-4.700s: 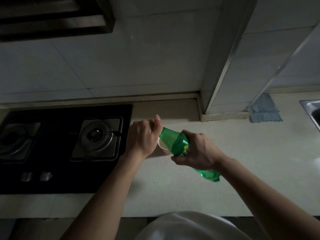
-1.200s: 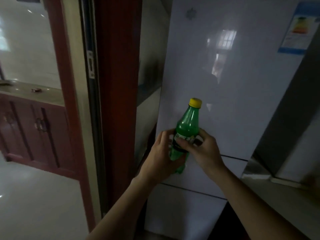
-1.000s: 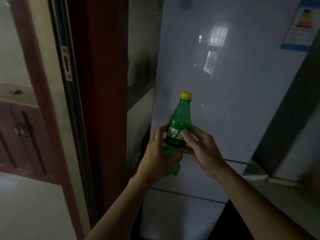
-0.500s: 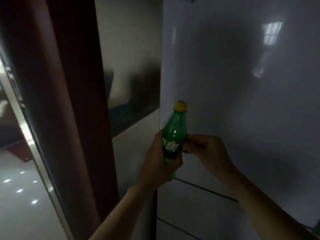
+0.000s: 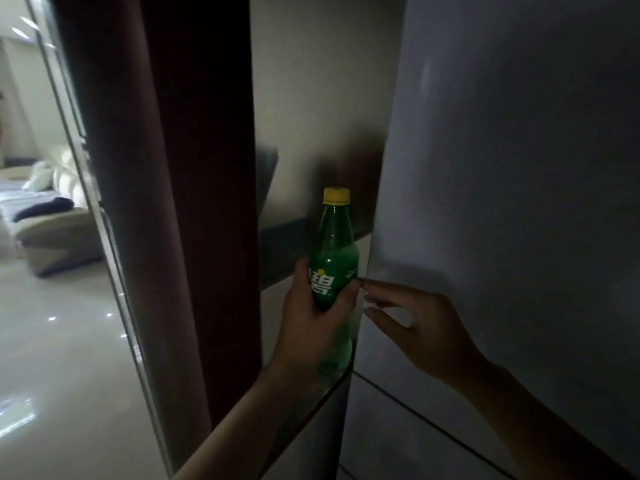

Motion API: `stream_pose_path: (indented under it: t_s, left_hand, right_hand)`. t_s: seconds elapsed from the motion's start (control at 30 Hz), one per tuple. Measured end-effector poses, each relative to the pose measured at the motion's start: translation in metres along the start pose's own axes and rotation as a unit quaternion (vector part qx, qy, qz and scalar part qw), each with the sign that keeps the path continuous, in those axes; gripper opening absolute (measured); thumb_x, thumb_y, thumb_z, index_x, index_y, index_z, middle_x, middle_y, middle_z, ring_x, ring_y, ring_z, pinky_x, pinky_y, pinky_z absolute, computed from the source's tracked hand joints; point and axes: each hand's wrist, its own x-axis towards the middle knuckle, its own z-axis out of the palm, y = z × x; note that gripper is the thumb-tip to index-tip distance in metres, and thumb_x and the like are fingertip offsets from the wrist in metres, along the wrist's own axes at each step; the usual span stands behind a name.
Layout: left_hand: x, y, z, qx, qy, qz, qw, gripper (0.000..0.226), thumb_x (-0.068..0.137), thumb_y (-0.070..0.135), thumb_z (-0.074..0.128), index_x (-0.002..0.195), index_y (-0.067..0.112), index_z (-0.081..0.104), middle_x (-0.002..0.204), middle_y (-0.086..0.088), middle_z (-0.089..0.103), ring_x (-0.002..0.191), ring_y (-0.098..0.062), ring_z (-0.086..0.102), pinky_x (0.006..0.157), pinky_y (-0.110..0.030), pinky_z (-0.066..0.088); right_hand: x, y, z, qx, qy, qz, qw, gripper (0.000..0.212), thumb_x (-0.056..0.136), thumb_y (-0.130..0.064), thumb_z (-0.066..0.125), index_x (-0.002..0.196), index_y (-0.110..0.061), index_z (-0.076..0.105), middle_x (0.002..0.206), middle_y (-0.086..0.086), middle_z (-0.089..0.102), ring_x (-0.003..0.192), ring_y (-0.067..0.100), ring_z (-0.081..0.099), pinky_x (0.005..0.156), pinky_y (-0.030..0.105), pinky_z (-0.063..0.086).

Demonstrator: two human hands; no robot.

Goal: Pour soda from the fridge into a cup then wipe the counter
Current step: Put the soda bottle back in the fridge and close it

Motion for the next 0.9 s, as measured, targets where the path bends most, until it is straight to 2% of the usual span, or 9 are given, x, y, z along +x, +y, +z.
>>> stream_pose_path:
  t_s: [0.1,0.2,0.37,0.47,0.53,0.6,0.77,0.83,0.9]
  left_hand:
    - [0.014,-0.004,-0.011,0.031,0.003,0.013,0.999,0.032,0.087,0.013,0.070,0.114,0.021,0.054,0.087,0.012,0.069,0.079,0.000,0.066,0.062,-0.012,0.048]
    - [0.026,-0.007,-0.017,0.044,-0.004,0.011,0.999,0.036,0.084,0.021,0.074,0.115,0.023,0.055,0.096,0.010,0.067,0.087,-0.001,0.065,0.068,-0.013,0.048]
    - [0.037,-0.008,-0.018,0.029,-0.016,0.011,0.999,0.039,0.084,0.022,0.074,0.117,0.021,0.054,0.096,0.012,0.066,0.086,0.003,0.064,0.068,-0.009,0.046]
    - [0.040,-0.012,-0.020,0.035,-0.019,0.005,0.999,0.041,0.083,0.026,0.074,0.119,0.022,0.054,0.096,0.013,0.067,0.086,0.003,0.064,0.069,-0.010,0.047]
    - [0.041,-0.013,-0.020,0.041,-0.029,0.002,0.999,0.044,0.084,0.027,0.074,0.122,0.023,0.053,0.099,0.013,0.067,0.087,0.004,0.064,0.069,-0.010,0.047]
    - [0.043,-0.014,-0.020,0.045,-0.032,0.003,0.998,0.044,0.084,0.027,0.073,0.122,0.024,0.052,0.099,0.014,0.067,0.087,0.005,0.063,0.068,-0.008,0.047]
    - [0.054,-0.008,-0.019,0.056,-0.042,0.005,0.998,0.039,0.084,0.030,0.073,0.117,0.030,0.052,0.094,0.014,0.065,0.081,0.009,0.061,0.064,-0.007,0.047]
    - [0.058,-0.004,-0.019,0.057,-0.038,0.010,0.998,0.036,0.084,0.032,0.071,0.115,0.031,0.053,0.093,0.013,0.065,0.080,0.009,0.061,0.063,-0.006,0.046]
    - [0.060,-0.002,-0.018,0.056,-0.032,0.016,0.998,0.036,0.082,0.039,0.070,0.113,0.031,0.054,0.093,0.013,0.066,0.082,0.006,0.062,0.064,-0.007,0.047]
  right_hand:
    - [0.024,-0.001,-0.023,-0.184,-0.034,-0.075,0.979,0.039,0.094,-0.033,0.061,0.131,-0.022,0.061,0.125,-0.012,0.062,0.114,-0.006,0.056,0.098,0.016,0.044]
    - [0.048,0.008,-0.042,-0.429,-0.090,-0.152,0.886,0.047,0.087,-0.039,0.064,0.128,-0.016,0.063,0.133,0.004,0.061,0.126,0.023,0.054,0.108,0.039,0.037]
    - [0.085,0.008,-0.048,-0.610,-0.223,-0.134,0.748,0.068,0.057,-0.050,0.088,0.115,-0.020,0.069,0.137,0.011,0.058,0.130,0.035,0.050,0.113,0.050,0.029]
    - [0.098,-0.001,-0.036,-0.683,-0.276,-0.121,0.666,0.074,0.073,-0.053,0.076,0.136,-0.024,0.054,0.152,0.011,0.040,0.145,0.037,0.027,0.118,0.056,0.013]
    - [0.106,-0.002,-0.026,-0.703,-0.281,-0.115,0.644,0.064,0.089,-0.047,0.061,0.145,-0.024,0.041,0.158,0.012,0.027,0.149,0.037,0.010,0.118,0.056,0.000]
    - [0.112,0.001,-0.017,-0.726,-0.278,-0.108,0.620,0.057,0.095,-0.043,0.050,0.147,-0.022,0.038,0.159,0.014,0.026,0.149,0.038,0.007,0.118,0.057,-0.004]
    - [0.123,0.020,0.003,-0.742,-0.311,-0.051,0.592,0.045,0.093,-0.039,0.052,0.133,-0.020,0.059,0.144,0.016,0.050,0.140,0.042,0.031,0.116,0.062,-0.012]
    - [0.124,0.024,0.010,-0.710,-0.305,-0.018,0.634,0.038,0.089,-0.033,0.063,0.124,-0.018,0.068,0.134,0.009,0.061,0.135,0.034,0.042,0.118,0.053,-0.009]
    - [0.126,0.024,0.016,-0.746,-0.279,0.003,0.605,0.044,0.094,-0.045,0.048,0.134,-0.030,0.058,0.143,-0.011,0.053,0.141,0.015,0.033,0.112,0.045,-0.025]
